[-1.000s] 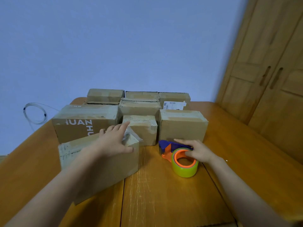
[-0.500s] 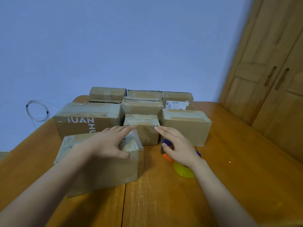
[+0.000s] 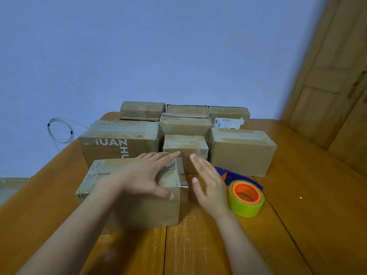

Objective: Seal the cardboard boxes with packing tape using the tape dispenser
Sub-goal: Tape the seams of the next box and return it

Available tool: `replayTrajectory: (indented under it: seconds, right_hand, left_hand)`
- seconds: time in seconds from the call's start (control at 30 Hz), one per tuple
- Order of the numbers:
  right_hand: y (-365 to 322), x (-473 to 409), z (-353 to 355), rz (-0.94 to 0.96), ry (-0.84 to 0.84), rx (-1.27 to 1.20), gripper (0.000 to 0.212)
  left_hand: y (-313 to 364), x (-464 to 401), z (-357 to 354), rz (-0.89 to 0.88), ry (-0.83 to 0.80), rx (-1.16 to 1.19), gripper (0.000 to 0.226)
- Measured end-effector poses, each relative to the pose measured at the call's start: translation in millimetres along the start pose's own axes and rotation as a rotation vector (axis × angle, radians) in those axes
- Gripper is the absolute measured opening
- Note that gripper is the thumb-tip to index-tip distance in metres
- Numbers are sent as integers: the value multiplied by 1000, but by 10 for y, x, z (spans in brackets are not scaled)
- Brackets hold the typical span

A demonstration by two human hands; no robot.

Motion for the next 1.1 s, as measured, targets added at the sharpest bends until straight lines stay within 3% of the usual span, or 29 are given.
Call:
replayTrajectory:
  seconds: [0.47, 0.7, 0.9, 1.1]
  right_hand:
    - [-161, 115, -83, 174, -51, -61, 52]
    - [-218, 149, -133, 251, -51, -50, 49]
    - [-218, 167, -160, 267, -63, -68, 48]
    - [-228, 195, -171, 262, -82, -56, 47]
  left_hand:
    - [-107, 104, 10, -66, 35, 150, 113]
    - [-73, 92, 47, -32, -64, 63, 117]
    - [-48, 98, -98, -18, 24, 26, 126]
    - [-17, 123, -89, -8, 49, 60, 120]
Point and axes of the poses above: each hand's wrist, its own x-axis away from the middle knuckle, its own z-axis out of the back of the hand, y = z × x, the point moved 1 cm from there along -x, towards the middle knuckle, and after that the axes turned 10 degrees about -x, right-handed, at the moved point
